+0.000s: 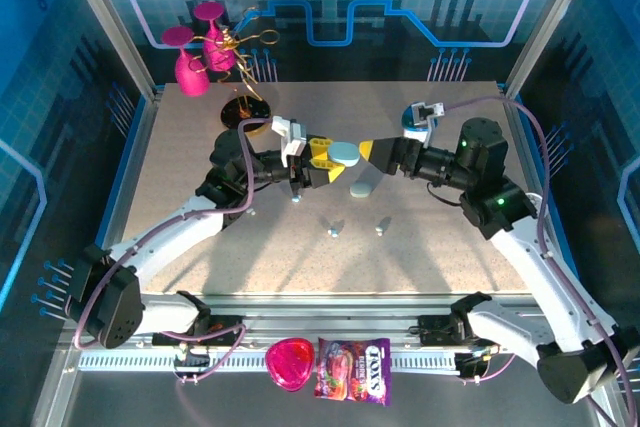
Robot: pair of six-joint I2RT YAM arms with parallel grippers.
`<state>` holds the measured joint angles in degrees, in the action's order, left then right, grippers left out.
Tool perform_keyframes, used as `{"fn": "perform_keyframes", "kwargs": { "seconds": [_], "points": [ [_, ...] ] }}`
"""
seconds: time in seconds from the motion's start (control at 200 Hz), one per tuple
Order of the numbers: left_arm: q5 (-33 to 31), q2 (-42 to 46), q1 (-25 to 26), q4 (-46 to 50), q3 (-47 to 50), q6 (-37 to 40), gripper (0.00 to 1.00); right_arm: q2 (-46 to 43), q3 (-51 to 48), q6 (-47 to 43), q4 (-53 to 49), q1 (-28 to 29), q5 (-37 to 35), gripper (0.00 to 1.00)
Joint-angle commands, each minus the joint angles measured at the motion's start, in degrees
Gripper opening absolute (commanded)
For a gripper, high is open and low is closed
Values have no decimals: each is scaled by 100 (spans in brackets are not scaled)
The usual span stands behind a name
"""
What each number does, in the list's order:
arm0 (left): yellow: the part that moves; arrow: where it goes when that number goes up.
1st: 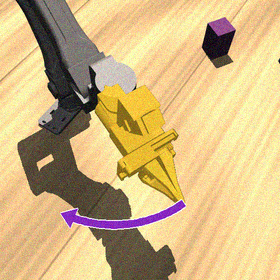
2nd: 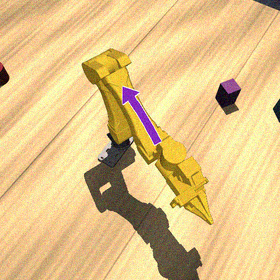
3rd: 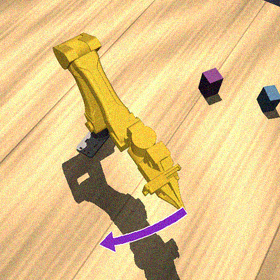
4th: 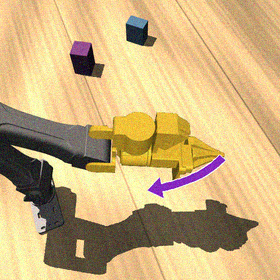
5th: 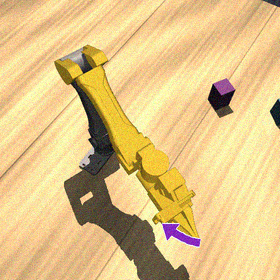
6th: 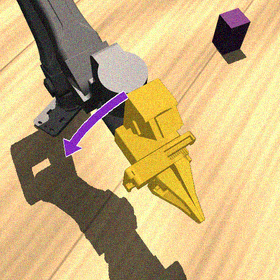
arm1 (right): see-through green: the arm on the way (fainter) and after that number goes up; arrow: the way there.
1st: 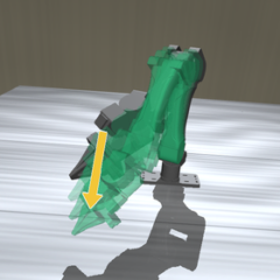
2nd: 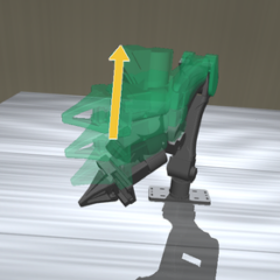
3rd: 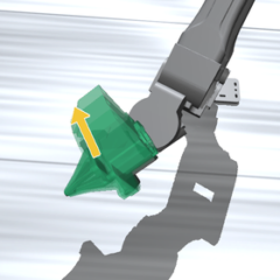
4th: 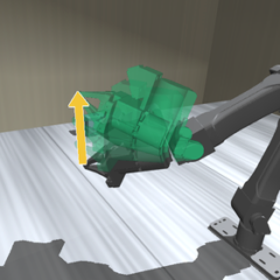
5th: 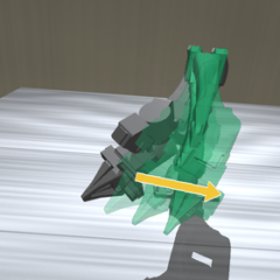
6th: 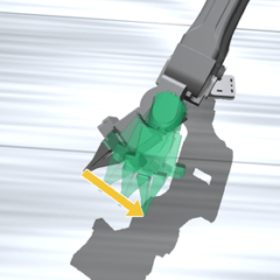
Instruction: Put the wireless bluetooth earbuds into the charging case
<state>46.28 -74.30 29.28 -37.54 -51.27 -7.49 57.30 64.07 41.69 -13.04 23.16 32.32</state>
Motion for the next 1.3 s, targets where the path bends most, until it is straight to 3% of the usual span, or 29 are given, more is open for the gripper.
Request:
{"fn": "perform_keyframes", "kwargs": {
  "seconds": [0.0, 0.24, 0.916, 1.181, 1.296],
  "points": [
    [-47, 172, -21, 270, -10, -231, 30, 85, 530, -1803, -1342, 363, -533, 99],
    [-36, 206, -24, 414, -112, -295, 31, 373, 923, -2481, -1770, 854, -1014, 100],
    [197, 372, -15, 665, -121, -160, 31, 615, 1226, -2359, -1754, 841, -2009, 99],
    [106, 399, -13, 770, -165, -298, 32, 572, 1205, -2803, -1829, 864, -1211, 99],
    [85, 360, -17, 757, -207, -439, 32, 621, 1230, -2995, -2125, 875, -1348, 100]
  ]
}}
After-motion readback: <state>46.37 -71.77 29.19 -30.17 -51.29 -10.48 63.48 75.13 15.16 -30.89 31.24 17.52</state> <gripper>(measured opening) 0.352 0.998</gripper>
